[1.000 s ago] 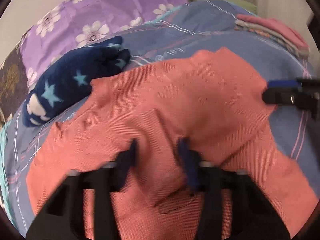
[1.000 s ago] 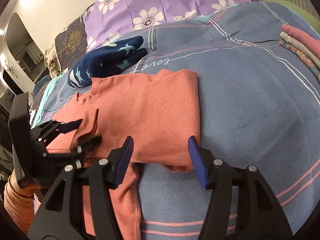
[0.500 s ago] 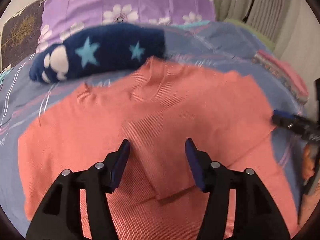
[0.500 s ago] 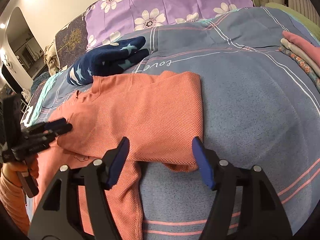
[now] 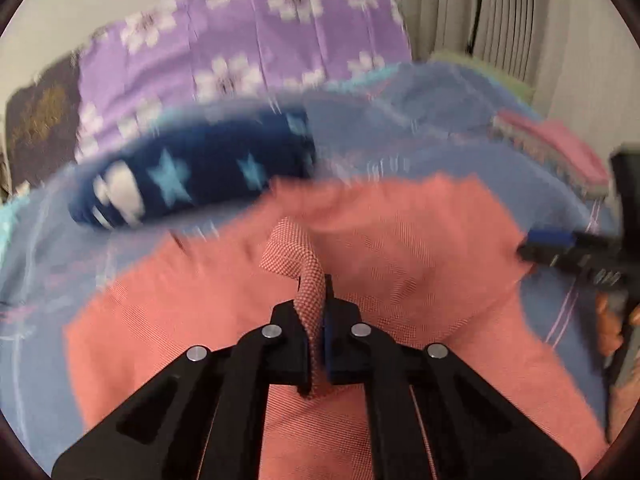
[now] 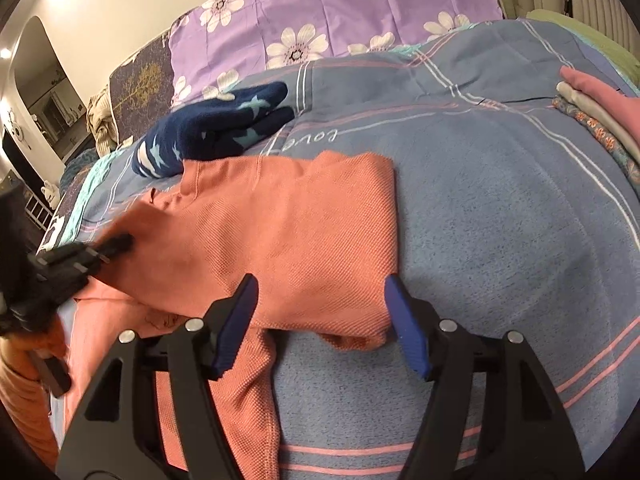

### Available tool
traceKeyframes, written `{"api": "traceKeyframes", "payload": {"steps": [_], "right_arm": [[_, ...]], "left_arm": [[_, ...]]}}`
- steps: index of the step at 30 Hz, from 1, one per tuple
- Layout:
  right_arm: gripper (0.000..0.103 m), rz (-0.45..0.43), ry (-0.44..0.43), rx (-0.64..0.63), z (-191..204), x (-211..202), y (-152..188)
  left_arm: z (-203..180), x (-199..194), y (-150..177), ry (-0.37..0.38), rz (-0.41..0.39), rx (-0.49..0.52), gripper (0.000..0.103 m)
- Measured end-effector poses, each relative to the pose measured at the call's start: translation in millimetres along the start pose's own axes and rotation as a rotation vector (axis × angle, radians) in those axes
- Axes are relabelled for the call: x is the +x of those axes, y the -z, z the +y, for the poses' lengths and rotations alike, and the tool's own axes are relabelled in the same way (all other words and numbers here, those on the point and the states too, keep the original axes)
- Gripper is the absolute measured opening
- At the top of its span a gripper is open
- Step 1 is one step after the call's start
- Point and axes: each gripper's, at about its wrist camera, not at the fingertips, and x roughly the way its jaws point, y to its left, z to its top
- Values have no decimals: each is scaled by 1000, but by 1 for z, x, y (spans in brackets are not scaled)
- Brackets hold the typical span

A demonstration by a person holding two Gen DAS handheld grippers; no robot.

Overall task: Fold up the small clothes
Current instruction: 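Grasp the opposite side edge of the shirt with the left gripper, then fold the side edge over the shirt body and open the left gripper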

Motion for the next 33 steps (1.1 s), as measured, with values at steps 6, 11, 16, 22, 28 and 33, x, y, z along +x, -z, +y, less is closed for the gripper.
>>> {"api": "traceKeyframes", "payload": {"steps": [6,11,16,22,28,33], "right_arm": [[75,18,13,-17,4,7,2],[79,68,-19,-132,32,19,12],[82,95,69,-250,53,32,24],[84,100,62,-251,52,31,27],[83,45,0,-134,37,18,14],[22,-59,-111,48,14,-1,5]], "left_arm": [[41,-75,-30,-115,-139,-21,5],[72,-100,-22,-191,-142,-59,5],[100,-83,7,-217,-58,-113,5],[119,-43,60,-307,68,-97,39],[121,-17,90,-255,132,-99,49],[114,2,109,-295,120,-94,63]]}}
